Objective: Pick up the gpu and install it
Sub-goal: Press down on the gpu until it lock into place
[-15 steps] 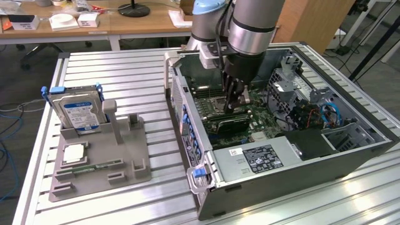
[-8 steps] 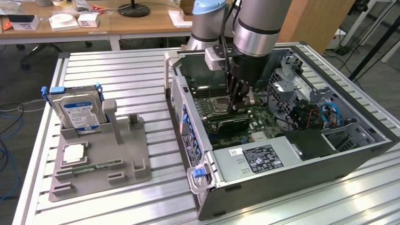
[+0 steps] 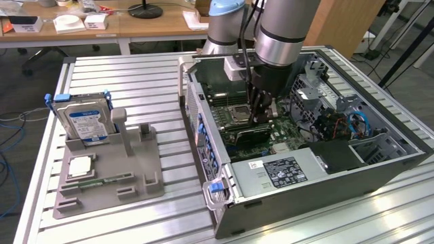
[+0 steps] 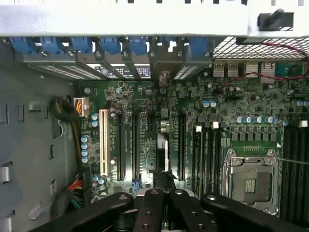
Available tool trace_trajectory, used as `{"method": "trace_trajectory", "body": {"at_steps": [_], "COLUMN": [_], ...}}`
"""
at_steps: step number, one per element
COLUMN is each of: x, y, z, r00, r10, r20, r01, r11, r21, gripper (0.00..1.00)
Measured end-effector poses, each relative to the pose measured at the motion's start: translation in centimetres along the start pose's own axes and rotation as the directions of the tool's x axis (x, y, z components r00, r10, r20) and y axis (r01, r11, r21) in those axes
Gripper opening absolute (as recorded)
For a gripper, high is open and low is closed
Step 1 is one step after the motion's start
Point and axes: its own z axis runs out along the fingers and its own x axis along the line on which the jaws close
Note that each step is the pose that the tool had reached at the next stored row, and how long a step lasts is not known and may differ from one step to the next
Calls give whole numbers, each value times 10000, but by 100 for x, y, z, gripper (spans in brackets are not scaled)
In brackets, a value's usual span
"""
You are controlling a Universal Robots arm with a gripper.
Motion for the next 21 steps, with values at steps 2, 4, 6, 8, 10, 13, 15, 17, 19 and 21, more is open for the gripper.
{"method": "trace_trajectory", "body": {"at_steps": [2,4,6,8,10,13,15,17,19,21], "x": [2,2,2,1,1,1,0,0,0,0], "y": [-2,-4,-5,-7,-8,-9,-10,-10,-10,-10], "z": [27,54,79,106,139,193,223,223,223,223], "r00": [10000,10000,10000,10000,10000,10000,10000,10000,10000,10000], "r10": [-1,0,0,0,0,0,0,0,0,0], "r20": [0,1,1,1,0,0,1,0,-1,1], "r01": [1,0,0,0,0,0,0,0,0,0], "r11": [10000,10000,10000,10000,10000,10000,10000,10000,10000,10000], "r21": [1,0,0,0,0,0,1,-1,-7,-7], "gripper": [11,11,11,11,11,11,11,11,11,11]}}
